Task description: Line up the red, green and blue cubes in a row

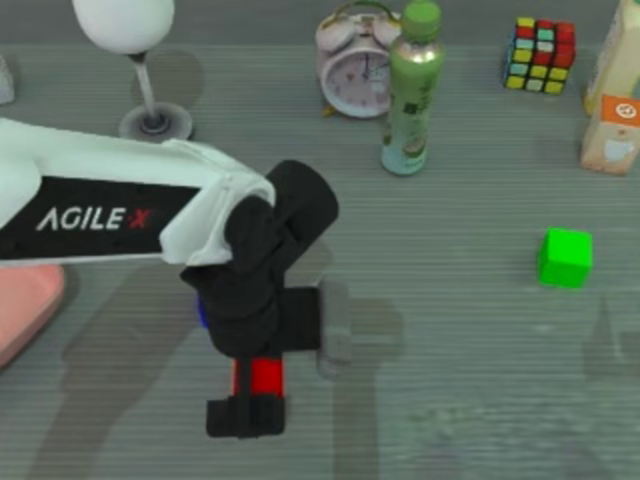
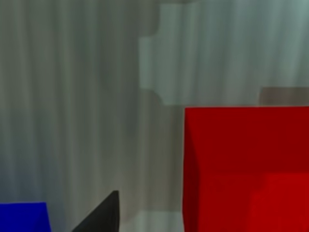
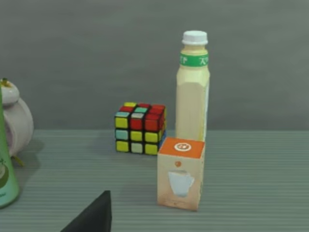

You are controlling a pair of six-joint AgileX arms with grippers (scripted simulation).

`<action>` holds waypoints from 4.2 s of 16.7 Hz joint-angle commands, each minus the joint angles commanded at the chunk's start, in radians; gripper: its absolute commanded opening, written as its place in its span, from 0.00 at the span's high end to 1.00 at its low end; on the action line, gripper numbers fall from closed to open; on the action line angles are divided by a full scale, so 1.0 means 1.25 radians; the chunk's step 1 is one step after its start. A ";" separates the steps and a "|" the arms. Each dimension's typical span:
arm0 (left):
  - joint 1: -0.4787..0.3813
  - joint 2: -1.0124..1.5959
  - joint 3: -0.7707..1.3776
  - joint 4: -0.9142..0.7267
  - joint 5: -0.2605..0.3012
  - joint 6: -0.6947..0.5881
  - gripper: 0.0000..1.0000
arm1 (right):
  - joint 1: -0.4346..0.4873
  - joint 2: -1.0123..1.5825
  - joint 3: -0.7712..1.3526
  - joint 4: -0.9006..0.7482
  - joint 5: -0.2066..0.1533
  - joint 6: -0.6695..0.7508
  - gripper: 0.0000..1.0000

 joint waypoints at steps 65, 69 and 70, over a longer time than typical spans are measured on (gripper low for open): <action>0.569 -1.523 -0.899 0.623 -0.015 -0.698 0.00 | 0.166 1.763 1.186 -0.680 0.002 0.333 0.00; 0.569 -1.523 -0.899 0.623 -0.015 -0.698 0.00 | 0.166 1.763 1.186 -0.680 0.002 0.333 0.23; 0.569 -1.523 -0.899 0.623 -0.015 -0.698 0.00 | 0.166 1.763 1.186 -0.680 0.002 0.333 0.30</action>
